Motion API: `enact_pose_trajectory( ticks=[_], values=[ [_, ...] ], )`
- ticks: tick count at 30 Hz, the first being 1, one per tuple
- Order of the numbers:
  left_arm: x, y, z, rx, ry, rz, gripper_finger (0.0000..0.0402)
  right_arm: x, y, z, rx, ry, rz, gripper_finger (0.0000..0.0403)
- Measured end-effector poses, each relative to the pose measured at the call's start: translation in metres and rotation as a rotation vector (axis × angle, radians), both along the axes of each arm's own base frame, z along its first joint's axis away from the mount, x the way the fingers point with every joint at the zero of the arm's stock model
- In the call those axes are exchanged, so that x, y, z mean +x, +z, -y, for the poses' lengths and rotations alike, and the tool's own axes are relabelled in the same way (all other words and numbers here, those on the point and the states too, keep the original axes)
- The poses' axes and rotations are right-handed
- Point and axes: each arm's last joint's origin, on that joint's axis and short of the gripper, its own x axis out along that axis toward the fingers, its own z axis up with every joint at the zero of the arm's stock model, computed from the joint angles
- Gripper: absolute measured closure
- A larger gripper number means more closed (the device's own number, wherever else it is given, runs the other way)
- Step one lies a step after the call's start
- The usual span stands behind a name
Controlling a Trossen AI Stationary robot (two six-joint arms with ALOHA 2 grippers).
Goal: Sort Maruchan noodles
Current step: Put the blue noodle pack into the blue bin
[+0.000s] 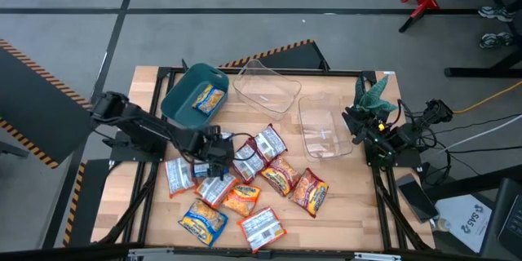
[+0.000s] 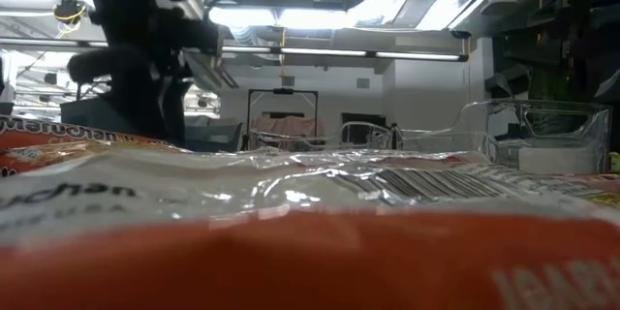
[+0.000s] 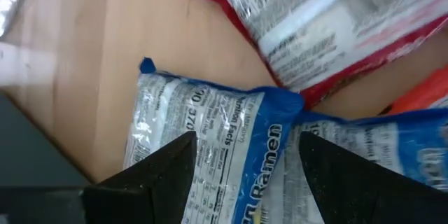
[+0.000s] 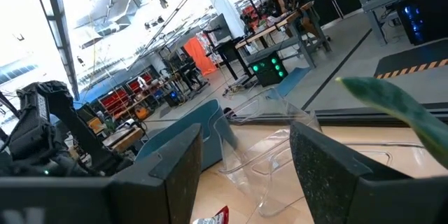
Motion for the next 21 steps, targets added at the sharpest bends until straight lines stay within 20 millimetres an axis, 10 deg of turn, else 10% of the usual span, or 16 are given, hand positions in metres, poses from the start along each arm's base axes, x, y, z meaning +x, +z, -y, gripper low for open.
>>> enact_pose_trajectory(
  ticks=[11,21],
  values=[
    [0.008,-0.020,-0.003,0.025,0.037,-0.057,0.0164,0.000,0.000,0.000,-0.001,0.000,-0.001,0.0198],
    [0.008,-0.020,-0.005,0.028,0.115,-0.032,0.0261,0.000,0.000,0.000,0.000,0.000,-0.001,0.0198]
  ],
)
